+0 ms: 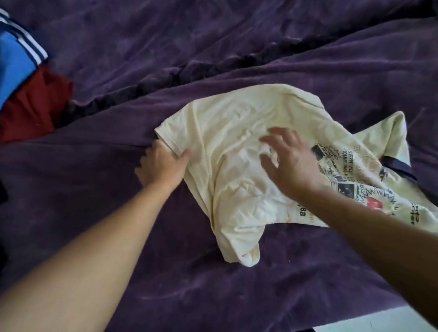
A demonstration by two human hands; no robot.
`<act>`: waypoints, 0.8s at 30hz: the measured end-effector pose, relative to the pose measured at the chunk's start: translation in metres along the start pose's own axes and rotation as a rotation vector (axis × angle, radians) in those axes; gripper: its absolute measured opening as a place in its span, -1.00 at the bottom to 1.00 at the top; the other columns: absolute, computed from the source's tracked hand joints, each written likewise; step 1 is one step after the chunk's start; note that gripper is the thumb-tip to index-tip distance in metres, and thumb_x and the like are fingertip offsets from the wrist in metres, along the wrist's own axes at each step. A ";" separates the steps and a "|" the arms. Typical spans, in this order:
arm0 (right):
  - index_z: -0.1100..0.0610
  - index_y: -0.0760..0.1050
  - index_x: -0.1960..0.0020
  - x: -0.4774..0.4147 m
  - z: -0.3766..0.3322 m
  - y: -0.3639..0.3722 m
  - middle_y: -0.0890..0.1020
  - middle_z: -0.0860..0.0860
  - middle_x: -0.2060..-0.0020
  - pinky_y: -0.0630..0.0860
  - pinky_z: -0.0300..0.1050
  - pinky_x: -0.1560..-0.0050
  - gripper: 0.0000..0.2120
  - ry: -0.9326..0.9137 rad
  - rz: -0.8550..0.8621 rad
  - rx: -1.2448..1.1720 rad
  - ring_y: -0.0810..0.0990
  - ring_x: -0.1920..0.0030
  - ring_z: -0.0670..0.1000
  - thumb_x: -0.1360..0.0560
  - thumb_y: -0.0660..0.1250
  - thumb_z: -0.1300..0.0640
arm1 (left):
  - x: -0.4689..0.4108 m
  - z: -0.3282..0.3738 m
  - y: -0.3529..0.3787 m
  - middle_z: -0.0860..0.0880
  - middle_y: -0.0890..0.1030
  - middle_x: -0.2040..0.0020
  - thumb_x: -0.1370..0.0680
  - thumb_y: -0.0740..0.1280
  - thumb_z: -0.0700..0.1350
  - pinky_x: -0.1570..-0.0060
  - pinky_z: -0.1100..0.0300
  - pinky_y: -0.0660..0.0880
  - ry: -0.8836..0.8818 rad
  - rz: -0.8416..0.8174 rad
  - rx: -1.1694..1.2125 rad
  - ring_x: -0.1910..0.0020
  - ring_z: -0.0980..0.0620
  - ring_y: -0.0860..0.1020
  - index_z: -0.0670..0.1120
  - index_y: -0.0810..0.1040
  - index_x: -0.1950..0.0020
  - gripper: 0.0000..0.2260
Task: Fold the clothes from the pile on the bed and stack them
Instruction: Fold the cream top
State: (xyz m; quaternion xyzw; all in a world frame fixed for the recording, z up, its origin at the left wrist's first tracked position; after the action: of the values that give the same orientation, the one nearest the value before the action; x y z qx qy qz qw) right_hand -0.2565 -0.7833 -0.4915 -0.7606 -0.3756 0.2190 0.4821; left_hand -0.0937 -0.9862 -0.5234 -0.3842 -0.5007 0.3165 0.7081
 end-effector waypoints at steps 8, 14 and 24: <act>0.03 0.54 -0.24 0.096 -0.001 0.051 0.52 0.04 -0.27 0.38 0.07 -0.23 -0.55 -0.015 -0.440 0.028 0.41 -0.35 0.09 -0.38 0.43 -0.08 | -0.015 0.021 0.010 -0.15 0.60 -0.08 -0.48 0.33 -0.12 -0.15 -0.06 0.32 0.194 0.203 0.107 -0.10 -0.24 0.51 0.00 0.36 -0.27 -0.62; 0.12 0.58 -0.11 0.109 0.025 0.025 0.59 0.07 -0.08 0.47 0.06 -0.03 -0.68 0.049 -0.134 0.047 0.54 -0.13 0.16 -0.41 0.46 0.01 | -0.031 -0.003 -0.035 -0.18 0.46 -0.26 -0.46 0.37 -0.20 -0.18 -0.17 0.33 0.140 0.351 0.001 -0.28 -0.22 0.38 -0.06 0.42 -0.22 -0.65; 0.20 0.49 -0.28 0.150 0.060 0.034 0.51 0.18 -0.26 0.40 0.19 -0.23 -0.36 0.063 -0.312 0.250 0.42 -0.33 0.24 -0.23 0.52 0.12 | 0.144 -0.031 0.080 -0.18 0.48 -0.24 -0.46 0.29 0.22 -0.02 -0.07 0.38 0.490 0.078 -0.318 -0.17 -0.20 0.44 -0.16 0.53 -0.13 -0.51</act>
State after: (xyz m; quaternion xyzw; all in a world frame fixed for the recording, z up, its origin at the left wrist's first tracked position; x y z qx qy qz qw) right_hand -0.1929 -0.6407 -0.5445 -0.6337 -0.4437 0.1628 0.6124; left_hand -0.0259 -0.8330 -0.5314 -0.5744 -0.3431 0.1587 0.7260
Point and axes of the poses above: each hand's wrist, its own x-axis away from the middle knuckle, its own y-axis out of the palm, z = x × y, the point moved 2 cm from there along -x, towards the middle knuckle
